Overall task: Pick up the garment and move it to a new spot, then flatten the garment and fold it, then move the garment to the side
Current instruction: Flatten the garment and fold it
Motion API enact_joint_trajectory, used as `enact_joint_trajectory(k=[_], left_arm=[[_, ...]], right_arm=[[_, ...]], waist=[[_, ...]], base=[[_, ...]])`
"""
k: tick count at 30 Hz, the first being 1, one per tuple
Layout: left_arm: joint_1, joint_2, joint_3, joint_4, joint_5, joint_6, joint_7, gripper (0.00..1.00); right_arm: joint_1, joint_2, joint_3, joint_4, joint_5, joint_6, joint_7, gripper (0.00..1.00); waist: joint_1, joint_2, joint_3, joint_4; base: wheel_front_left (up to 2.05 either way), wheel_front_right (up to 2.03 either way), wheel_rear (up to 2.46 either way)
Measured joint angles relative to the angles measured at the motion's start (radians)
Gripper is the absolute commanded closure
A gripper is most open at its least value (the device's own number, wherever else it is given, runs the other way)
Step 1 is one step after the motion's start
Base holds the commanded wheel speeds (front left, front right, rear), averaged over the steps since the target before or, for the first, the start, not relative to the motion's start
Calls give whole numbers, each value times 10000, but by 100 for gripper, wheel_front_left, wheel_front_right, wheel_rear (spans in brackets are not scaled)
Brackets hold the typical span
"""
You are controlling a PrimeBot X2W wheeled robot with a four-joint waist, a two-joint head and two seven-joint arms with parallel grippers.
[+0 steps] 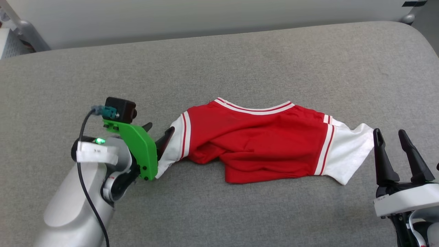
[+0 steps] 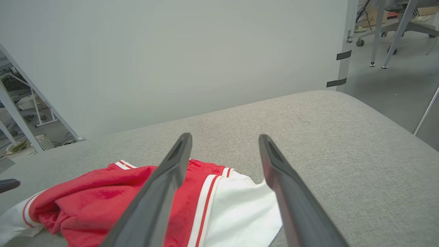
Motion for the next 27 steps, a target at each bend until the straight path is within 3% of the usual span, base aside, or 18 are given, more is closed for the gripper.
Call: enact_joint_trajectory(k=[5, 11, 17, 24, 25, 26, 27], left_arm=[[-1035, 416, -270, 199, -957, -10, 2633, 0], [-1784, 959, -830, 709, -869, -33, 4176, 0], [-1797, 951, -1145, 1091, -763, -35, 4148, 0], [-1813, 826, -1292, 1158, -865, -36, 3409, 0], [-1817, 794, -1306, 1197, -978, -36, 3321, 60], [-1818, 761, -1302, 1231, -1081, -36, 3198, 100], [-1818, 711, -1302, 1273, -1174, -36, 3039, 100]], right_arm=[[-187, 81, 165, 40, -13, 0, -13, 0], [-387, 173, 431, 234, -12, 0, -119, 0], [-498, 174, 523, 307, 4, 0, -205, 0], [-578, 171, 543, 359, 4, 0, -249, 0], [-601, 171, 545, 380, 4, 0, -249, 0], [-620, 167, 546, 393, 4, 0, -247, 0], [-643, 163, 546, 418, 4, 0, -247, 0]], waist=[[0, 0, 347, -270], [0, 0, 848, -691], [0, 0, 1140, -884], [-1, 0, 1474, -900], [0, 0, 1509, -884], [0, 0, 1528, -864], [0, 0, 1542, -838]], base=[[0, 0, 0], [0, 0, 0], [0, 0, 0], [0, 0, 0], [0, 0, 0], [0, 0, 0], [0, 0, 0]])
